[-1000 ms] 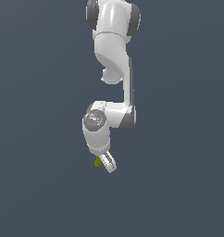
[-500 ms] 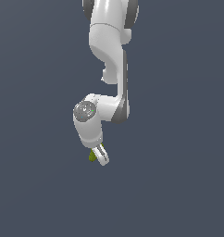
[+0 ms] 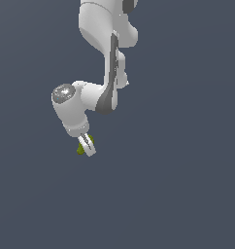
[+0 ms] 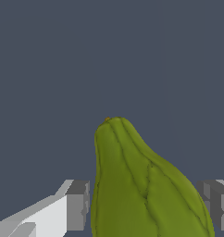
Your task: Pick up the object and move it to a goal position.
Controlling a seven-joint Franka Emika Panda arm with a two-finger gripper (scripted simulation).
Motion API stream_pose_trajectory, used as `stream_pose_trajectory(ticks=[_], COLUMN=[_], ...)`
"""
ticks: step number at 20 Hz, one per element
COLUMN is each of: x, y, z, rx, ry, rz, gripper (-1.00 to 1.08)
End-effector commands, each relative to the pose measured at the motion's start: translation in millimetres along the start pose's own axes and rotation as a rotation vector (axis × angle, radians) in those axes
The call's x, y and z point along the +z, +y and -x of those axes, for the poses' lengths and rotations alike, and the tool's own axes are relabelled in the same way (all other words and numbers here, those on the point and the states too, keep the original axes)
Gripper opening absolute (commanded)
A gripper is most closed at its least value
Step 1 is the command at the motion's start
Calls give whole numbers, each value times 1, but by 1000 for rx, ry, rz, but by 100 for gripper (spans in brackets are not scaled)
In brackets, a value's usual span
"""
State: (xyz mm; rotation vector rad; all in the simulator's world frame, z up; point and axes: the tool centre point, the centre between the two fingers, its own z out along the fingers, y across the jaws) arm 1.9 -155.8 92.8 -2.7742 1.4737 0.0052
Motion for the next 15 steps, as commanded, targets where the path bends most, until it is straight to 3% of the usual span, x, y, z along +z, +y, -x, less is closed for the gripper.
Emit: stream_pose_trajectory(ticks=[1,9,15], x=[-11,-37,-44], y=[24,83,97], z=[-8,-31,-37], rx=[0,0,0], ry=[1,2,2], rz=[-2,-2,-2], gripper=[-100,-100,-100])
